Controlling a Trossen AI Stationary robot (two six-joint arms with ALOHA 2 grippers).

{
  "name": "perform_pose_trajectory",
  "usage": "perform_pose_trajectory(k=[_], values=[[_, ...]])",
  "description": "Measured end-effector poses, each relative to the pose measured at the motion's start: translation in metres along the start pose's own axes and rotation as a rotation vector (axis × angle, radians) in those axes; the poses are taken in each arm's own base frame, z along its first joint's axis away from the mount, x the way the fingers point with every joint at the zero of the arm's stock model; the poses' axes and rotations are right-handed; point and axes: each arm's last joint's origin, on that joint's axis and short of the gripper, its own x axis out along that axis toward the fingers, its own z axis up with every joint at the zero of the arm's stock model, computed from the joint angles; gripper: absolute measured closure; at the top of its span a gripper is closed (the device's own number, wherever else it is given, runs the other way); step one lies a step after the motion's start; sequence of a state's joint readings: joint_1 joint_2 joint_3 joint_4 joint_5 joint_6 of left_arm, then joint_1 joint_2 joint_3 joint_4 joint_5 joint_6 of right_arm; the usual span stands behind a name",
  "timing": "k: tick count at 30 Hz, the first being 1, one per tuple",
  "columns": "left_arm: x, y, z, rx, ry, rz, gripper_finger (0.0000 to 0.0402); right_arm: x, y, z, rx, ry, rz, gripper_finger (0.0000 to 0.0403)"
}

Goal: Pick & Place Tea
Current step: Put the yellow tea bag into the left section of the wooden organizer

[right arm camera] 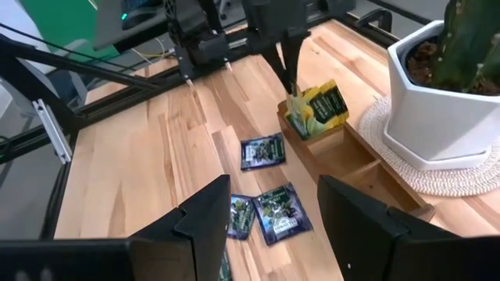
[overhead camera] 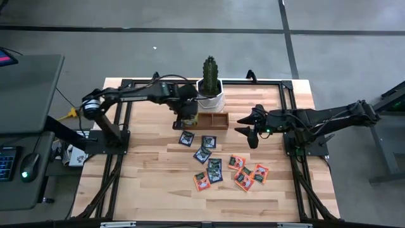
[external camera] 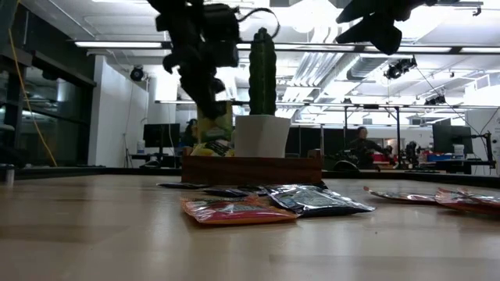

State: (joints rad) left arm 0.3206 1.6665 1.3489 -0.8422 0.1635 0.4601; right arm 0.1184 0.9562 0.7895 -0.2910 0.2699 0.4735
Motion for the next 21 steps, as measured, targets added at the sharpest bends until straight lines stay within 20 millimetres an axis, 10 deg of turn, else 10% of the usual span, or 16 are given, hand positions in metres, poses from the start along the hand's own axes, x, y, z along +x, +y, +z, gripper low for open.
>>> perform_pose_trajectory(k=[21], values=[[0.027, 0.007, -0.003, -0.008, 0.129, 0.043, 0.0401, 0.000, 0.000, -0.001, -0.003, 0.009, 0.009, 0.0214]])
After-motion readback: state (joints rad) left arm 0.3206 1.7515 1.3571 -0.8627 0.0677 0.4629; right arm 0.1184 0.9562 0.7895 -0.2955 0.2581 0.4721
